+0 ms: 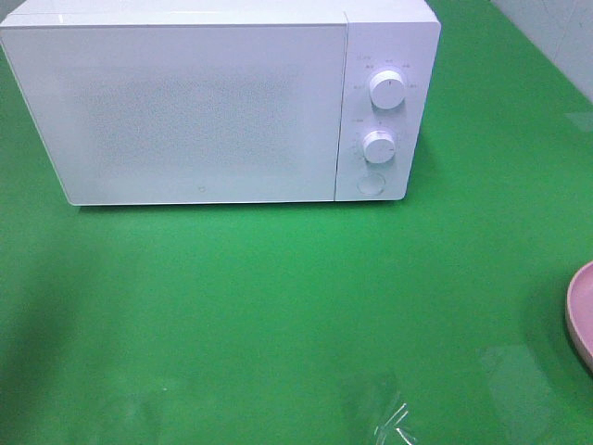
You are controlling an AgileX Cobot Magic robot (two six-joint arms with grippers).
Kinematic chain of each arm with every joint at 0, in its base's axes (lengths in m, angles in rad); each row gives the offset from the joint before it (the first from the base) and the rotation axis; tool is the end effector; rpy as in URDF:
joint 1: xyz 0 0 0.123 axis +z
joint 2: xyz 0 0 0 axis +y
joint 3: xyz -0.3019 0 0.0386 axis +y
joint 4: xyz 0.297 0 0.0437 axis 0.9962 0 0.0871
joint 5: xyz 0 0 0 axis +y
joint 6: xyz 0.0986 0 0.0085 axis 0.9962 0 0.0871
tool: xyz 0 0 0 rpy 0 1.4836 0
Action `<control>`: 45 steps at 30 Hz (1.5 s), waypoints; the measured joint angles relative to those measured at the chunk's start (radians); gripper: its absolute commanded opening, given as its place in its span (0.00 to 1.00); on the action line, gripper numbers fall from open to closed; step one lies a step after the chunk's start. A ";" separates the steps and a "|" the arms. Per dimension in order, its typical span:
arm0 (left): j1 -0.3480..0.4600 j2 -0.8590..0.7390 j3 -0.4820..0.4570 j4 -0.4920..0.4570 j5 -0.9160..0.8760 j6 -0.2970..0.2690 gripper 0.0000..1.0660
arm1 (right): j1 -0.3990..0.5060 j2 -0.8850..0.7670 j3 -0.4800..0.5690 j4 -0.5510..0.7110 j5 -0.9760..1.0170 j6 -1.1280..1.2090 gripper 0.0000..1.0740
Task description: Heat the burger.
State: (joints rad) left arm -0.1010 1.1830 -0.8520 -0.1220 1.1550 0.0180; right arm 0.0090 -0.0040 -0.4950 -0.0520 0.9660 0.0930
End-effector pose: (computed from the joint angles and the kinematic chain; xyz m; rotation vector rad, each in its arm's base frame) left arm 0.2313 -0.0345 0.2650 0.1177 2.9669 -0.1826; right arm 0.0297 -0.0040 0.3042 0.0813 1.9479 0.0062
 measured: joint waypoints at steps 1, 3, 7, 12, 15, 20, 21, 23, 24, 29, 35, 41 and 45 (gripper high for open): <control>0.000 -0.048 0.036 -0.003 -0.011 0.000 0.96 | 0.000 0.000 0.000 0.000 0.000 0.000 0.71; 0.000 -0.096 0.076 -0.008 -0.016 0.000 0.96 | 0.000 0.000 0.000 0.000 0.000 0.000 0.71; 0.000 -0.177 0.131 -0.009 -0.018 0.004 0.96 | 0.000 0.000 0.000 0.000 0.000 0.000 0.71; 0.000 -0.335 0.237 -0.009 -0.060 0.004 0.96 | 0.000 0.000 0.000 0.000 0.000 0.000 0.71; 0.000 -0.482 0.306 -0.008 -0.087 0.004 0.96 | 0.000 0.000 0.000 0.000 0.000 0.000 0.71; 0.000 -0.670 0.331 0.022 -0.083 0.004 0.96 | 0.000 0.000 0.000 0.000 0.000 0.000 0.71; 0.000 -0.670 0.331 0.022 -0.083 0.004 0.96 | 0.000 0.000 0.000 0.000 0.000 0.000 0.71; 0.000 -0.736 0.331 0.029 -0.083 0.004 0.96 | 0.000 0.000 0.000 0.000 0.000 0.000 0.71; 0.000 -0.797 0.331 0.032 -0.083 0.004 0.96 | 0.000 0.000 0.000 0.000 0.000 0.000 0.71; 0.000 -0.952 0.333 0.032 -0.082 0.004 0.96 | 0.000 0.000 0.000 0.000 0.000 0.000 0.71; 0.000 -1.078 0.333 0.028 -0.082 0.004 0.96 | 0.000 0.000 0.000 0.000 0.000 0.000 0.71; 0.000 -1.181 0.333 0.027 -0.082 0.004 0.96 | 0.000 0.000 0.000 0.000 0.000 0.000 0.71; 0.000 -1.188 0.333 0.026 -0.082 0.004 0.96 | 0.000 0.000 0.000 0.000 0.000 0.000 0.71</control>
State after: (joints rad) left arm -0.1010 -0.0050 -0.5190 -0.0960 1.0730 0.0220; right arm 0.0090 -0.0040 -0.4950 -0.0520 0.9660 0.0930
